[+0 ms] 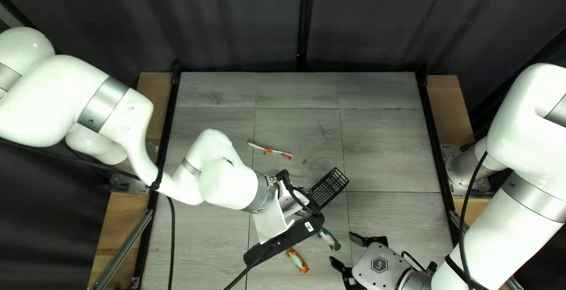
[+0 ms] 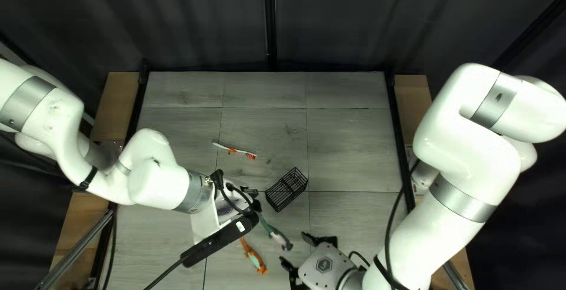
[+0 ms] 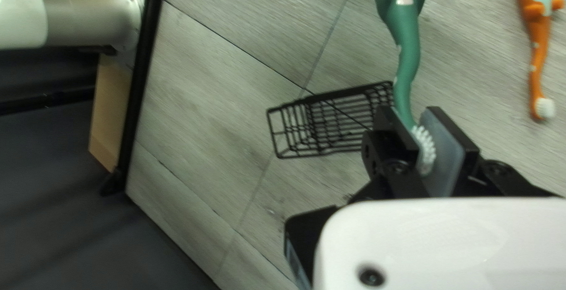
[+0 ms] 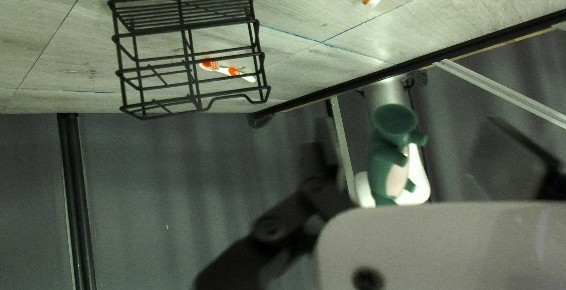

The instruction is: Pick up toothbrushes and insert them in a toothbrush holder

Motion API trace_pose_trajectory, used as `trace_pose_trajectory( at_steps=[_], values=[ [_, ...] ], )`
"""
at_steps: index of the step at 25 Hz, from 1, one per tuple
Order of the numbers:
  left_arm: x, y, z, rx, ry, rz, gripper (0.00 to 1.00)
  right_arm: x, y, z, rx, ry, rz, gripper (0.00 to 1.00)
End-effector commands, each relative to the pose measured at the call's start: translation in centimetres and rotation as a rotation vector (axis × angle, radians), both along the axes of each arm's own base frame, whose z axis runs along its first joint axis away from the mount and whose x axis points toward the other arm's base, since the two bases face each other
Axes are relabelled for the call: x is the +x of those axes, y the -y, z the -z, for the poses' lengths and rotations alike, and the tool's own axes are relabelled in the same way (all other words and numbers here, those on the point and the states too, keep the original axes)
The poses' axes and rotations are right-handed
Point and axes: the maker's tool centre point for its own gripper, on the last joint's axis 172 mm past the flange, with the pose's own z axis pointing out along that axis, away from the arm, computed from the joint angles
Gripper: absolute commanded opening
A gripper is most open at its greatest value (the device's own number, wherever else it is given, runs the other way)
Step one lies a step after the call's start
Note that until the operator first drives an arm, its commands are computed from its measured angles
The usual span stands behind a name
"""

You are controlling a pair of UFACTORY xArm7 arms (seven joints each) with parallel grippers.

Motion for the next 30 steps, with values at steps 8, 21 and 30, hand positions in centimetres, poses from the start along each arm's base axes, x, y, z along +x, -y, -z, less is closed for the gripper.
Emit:
trace_pose_trajectory(
  at_steps=[8, 21, 30],
  values=[
    [-8.0, -4.1, -2.3, 0.045, -0.275, -0.05, 0.0, -7.3, -0.9, -10.3, 0.125, -0.217, 0.226, 1.0],
    [-13.2, -4.3, -5.8, 0.144, -0.373, -0.049, 0.0, -8.7, 0.5, -13.1, 0.207, -0.228, 0.419, 1.0],
    [-15.5, -3.2, -4.9, 0.174, -0.451, 0.058, 0.0, -8.7, 0.5, -13.1, 0.207, -0.228, 0.419, 1.0]
  ],
)
